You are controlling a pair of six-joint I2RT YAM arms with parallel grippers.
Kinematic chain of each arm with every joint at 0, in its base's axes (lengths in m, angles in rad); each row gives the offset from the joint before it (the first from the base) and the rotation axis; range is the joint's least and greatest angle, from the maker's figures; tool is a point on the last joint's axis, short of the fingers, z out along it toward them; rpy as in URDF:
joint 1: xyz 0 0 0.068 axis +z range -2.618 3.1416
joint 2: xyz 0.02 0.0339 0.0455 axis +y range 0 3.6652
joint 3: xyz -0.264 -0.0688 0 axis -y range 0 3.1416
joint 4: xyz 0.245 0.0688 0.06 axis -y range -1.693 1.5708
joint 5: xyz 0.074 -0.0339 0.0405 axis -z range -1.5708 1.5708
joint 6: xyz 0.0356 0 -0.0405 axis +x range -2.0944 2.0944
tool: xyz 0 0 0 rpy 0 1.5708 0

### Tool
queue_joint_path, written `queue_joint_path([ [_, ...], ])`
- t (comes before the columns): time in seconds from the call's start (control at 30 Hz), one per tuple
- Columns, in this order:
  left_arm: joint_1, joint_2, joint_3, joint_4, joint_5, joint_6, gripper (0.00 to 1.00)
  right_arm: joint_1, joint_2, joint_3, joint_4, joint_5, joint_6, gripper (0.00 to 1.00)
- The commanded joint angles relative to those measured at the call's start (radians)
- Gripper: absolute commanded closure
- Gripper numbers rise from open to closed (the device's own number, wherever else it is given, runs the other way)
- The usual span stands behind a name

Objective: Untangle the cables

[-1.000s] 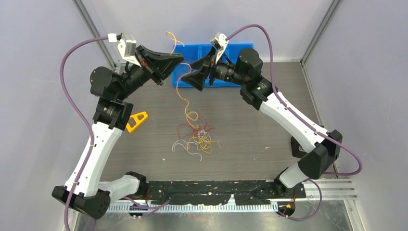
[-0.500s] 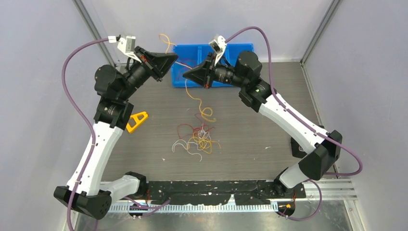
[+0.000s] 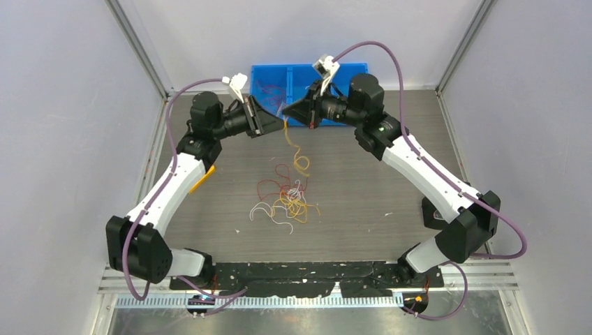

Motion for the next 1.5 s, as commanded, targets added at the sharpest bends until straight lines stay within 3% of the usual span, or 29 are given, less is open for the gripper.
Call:
queue_joint_path([
  [0.0, 0.023, 0.002, -0.050, -0.013, 0.183, -0.055, 0.58, -0.076, -0.043, 0.087, 0.194, 0.117, -0.031, 0.95],
  [0.1, 0.078, -0.022, -0.075, -0.041, 0.177, -0.030, 0.25, -0.140, -0.043, 0.092, 0.161, 0.157, -0.071, 0.95],
  [0.13, 0.102, -0.034, -0.080, -0.048, 0.169, -0.002, 0.19, -0.160, -0.043, 0.090, 0.148, 0.173, -0.095, 0.95],
  [0.3, 0.182, -0.085, -0.049, -0.152, 0.110, 0.180, 0.10, -0.214, -0.019, 0.074, 0.126, 0.241, -0.221, 0.95],
  [0.47, 0.206, -0.114, -0.048, -0.197, 0.100, 0.270, 0.01, -0.272, 0.083, 0.084, 0.233, 0.307, -0.314, 0.95],
  [0.73, 0.216, -0.164, -0.074, -0.260, 0.073, 0.350, 0.00, -0.350, 0.350, 0.257, 0.396, 0.458, -0.378, 0.95],
  [1.03, 0.249, -0.195, -0.089, -0.342, 0.042, 0.421, 0.00, -0.407, 0.622, 0.439, 0.518, 0.503, -0.416, 0.95],
  [1.33, 0.291, -0.189, -0.074, -0.414, 0.033, 0.472, 0.00, -0.439, 0.804, 0.574, 0.527, 0.502, -0.440, 0.95],
  [1.47, 0.297, -0.177, -0.065, -0.423, 0.028, 0.486, 0.00, -0.441, 0.812, 0.541, 0.524, 0.489, -0.442, 0.95],
])
